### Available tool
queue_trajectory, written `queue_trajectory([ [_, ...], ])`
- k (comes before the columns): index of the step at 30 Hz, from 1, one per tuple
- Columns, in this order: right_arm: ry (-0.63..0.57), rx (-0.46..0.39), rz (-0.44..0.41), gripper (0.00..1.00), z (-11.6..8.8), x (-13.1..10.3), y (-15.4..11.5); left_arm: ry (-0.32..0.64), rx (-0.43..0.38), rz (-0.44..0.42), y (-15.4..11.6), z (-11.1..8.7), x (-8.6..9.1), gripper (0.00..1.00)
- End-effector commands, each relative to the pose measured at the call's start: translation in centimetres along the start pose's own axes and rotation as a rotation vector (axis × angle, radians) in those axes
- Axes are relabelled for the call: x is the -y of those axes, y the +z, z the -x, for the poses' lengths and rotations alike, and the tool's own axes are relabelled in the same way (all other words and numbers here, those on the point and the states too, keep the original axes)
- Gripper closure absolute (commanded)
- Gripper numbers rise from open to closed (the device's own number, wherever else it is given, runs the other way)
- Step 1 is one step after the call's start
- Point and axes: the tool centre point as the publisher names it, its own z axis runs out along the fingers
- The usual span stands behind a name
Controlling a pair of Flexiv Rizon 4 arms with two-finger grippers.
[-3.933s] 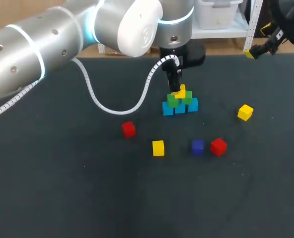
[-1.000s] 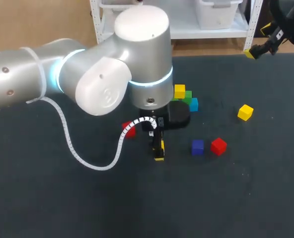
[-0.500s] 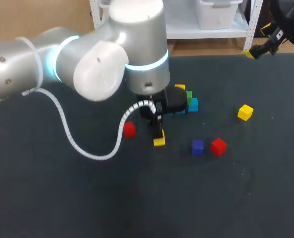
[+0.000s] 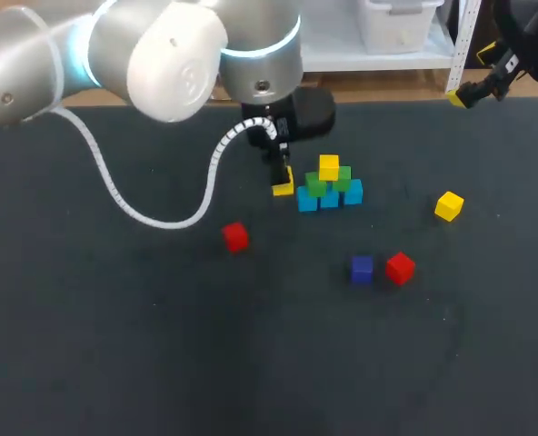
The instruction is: Place the blue cubes, place green cubes on the blue cubes, place the yellow cubes on the green cubes, then place the red cubes on the yellow cubes, and place purple cube on the red cubes.
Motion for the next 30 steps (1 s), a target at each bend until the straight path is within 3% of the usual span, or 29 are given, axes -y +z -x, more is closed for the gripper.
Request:
queue_trajectory([
  [1,0.000,0.000,0.000,0.00,0.0,0.0,0.0,0.005,-0.023,-0.002,0.7,1.5,-1.7,1.00],
  [18,0.000,0.000,0.000,0.00,0.0,0.0,0.0,0.014,-0.039,0.035,1.8,3.1,-4.3,1.00],
  [30,0.000,0.000,0.000,0.00,0.0,0.0,0.0,0.005,-0.030,0.028,2.1,4.0,-4.7,1.00],
])
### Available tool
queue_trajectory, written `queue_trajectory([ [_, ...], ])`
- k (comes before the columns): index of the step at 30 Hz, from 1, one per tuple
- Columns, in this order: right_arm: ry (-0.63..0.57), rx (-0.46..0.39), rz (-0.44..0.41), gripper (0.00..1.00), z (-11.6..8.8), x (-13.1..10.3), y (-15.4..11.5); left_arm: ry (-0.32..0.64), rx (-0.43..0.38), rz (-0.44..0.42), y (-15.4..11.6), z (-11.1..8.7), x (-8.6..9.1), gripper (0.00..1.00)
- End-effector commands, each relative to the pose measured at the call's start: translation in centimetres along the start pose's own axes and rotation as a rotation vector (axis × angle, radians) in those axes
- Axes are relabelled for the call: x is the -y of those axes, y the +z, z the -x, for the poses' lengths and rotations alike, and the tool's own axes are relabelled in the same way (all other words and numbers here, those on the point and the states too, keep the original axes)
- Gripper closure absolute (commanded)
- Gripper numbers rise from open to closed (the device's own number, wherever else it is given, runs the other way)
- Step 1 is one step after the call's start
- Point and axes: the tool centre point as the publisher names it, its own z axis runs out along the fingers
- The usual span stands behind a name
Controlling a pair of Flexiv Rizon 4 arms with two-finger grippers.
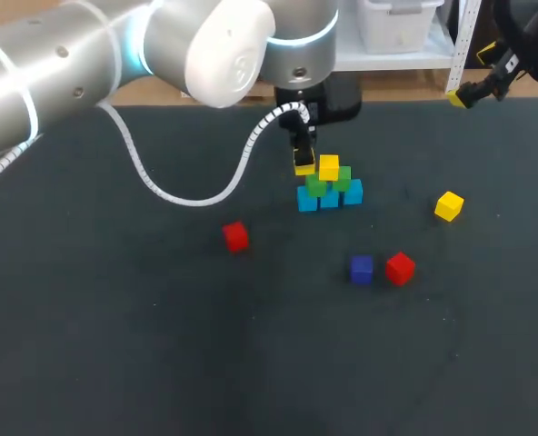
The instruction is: Place the blue cubes, place green cubes on the blue cubes, place the yellow cubes on the green cubes, then place the red cubes on the yellow cubes, and place purple cube on the red cubes.
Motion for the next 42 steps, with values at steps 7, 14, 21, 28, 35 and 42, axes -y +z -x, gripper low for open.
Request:
queue_trajectory([
  [7,0.000,0.000,0.000,0.00,0.0,0.0,0.0,-0.003,-0.008,-0.020,0.6,0.5,-0.2,1.00],
  [14,0.000,0.000,0.000,0.00,0.0,0.0,0.0,-0.003,-0.011,-0.021,0.8,0.6,-0.3,1.00],
  [21,0.000,0.000,0.000,0.00,0.0,0.0,0.0,0.001,-0.009,-0.022,1.0,0.7,-0.4,1.00],
  [28,0.000,0.000,0.000,0.00,0.0,0.0,0.0,0.001,-0.010,-0.022,1.2,0.7,-0.3,1.00],
  [35,0.000,0.000,0.000,0.00,0.0,0.0,0.0,0.006,-0.012,-0.022,1.3,0.8,-0.3,1.00],
  [42,0.000,0.000,0.000,0.00,0.0,0.0,0.0,0.005,-0.015,-0.024,1.6,0.8,-0.2,1.00],
])
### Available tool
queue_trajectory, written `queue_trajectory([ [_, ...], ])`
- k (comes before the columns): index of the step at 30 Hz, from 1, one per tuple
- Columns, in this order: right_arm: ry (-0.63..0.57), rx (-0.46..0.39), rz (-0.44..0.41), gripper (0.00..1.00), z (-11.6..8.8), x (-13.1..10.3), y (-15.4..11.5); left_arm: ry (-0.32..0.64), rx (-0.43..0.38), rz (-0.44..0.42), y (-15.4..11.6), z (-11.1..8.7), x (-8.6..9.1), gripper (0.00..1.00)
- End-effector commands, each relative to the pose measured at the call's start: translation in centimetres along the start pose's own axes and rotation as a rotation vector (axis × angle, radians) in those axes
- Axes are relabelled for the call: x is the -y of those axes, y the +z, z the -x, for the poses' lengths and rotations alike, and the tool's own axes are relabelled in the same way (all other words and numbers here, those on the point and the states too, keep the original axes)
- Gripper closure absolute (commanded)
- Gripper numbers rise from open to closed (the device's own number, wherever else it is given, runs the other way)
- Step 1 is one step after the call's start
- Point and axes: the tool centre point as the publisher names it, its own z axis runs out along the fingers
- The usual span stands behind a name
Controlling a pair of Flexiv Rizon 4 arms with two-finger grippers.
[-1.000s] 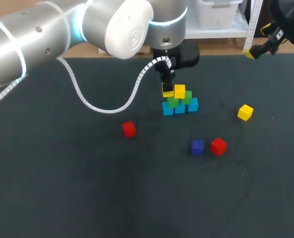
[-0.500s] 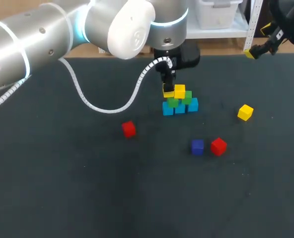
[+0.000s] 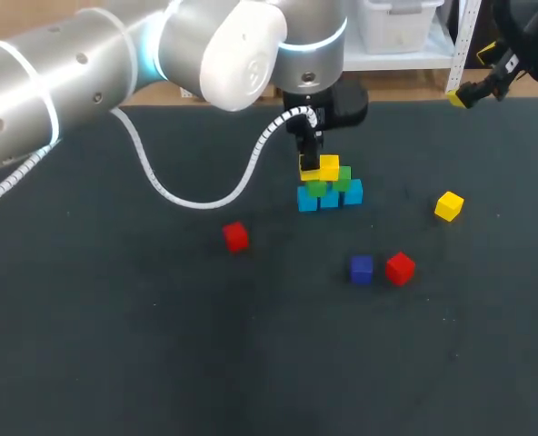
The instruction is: Place the blue cubes, place green cubes on the blue cubes, place the yellow cubes on the green cubes, then place the red cubes on the yellow cubes, and place purple cube on the red cubes.
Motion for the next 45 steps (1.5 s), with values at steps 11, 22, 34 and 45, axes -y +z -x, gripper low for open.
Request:
queue_trajectory([
  [11,0.000,0.000,0.000,0.00,0.01,0.00,0.00,-0.004,-0.011,0.002,0.35,-0.02,-0.66,1.00],
  [22,0.000,0.000,0.000,0.00,0.01,0.00,0.00,-0.004,-0.016,-0.012,0.42,-0.05,-0.51,0.92],
  [34,0.000,0.000,0.000,0.00,0.01,0.00,0.00,-0.017,-0.016,-0.023,0.53,-0.08,-0.55,0.75],
  [45,0.000,0.000,0.000,0.00,0.01,0.00,0.00,-0.019,-0.013,-0.029,0.47,-0.14,-0.60,0.54],
])
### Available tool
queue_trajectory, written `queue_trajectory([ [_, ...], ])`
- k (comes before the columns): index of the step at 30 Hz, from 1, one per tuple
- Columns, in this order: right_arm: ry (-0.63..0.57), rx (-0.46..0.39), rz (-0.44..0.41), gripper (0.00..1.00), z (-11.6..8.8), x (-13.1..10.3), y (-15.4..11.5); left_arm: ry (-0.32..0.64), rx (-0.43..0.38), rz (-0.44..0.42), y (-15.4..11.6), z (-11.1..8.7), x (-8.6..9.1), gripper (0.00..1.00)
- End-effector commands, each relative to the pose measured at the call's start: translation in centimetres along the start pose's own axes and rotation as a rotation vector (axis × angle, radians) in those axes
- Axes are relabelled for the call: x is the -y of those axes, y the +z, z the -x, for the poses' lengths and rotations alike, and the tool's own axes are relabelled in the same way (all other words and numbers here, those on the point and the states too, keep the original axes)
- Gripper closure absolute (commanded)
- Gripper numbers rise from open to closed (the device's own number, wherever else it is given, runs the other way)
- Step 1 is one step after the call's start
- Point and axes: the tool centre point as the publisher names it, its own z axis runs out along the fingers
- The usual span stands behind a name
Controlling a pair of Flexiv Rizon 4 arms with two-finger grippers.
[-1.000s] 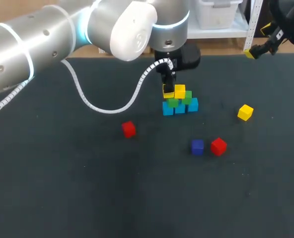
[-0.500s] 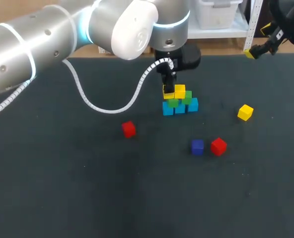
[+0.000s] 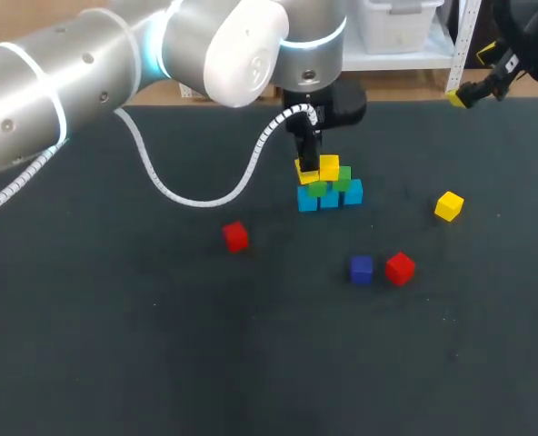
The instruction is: Place the blue cubes, place green cubes on the blue cubes, place the yellow cubes on the green cubes, then place the red cubes on the yellow cubes, and place purple cube on the red cubes.
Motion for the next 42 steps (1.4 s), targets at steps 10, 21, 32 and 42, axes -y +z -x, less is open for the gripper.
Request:
queue_trajectory([
  [10,0.000,0.000,0.000,0.00,0.0,0.0,0.0,-0.004,-0.008,-0.001,-0.2,-0.1,-0.2,0.55],
  [21,0.000,0.000,0.000,0.00,0.0,0.0,0.0,-0.193,-0.019,0.027,-2.0,-7.1,-1.3,0.00],
  [32,0.000,0.000,0.000,0.00,0.0,0.0,0.0,-0.250,0.013,0.003,-0.2,-9.3,0.4,0.00],
  [42,0.000,0.000,0.000,0.00,0.0,0.0,0.0,-0.137,0.013,-0.050,1.2,-9.9,3.4,0.00],
])
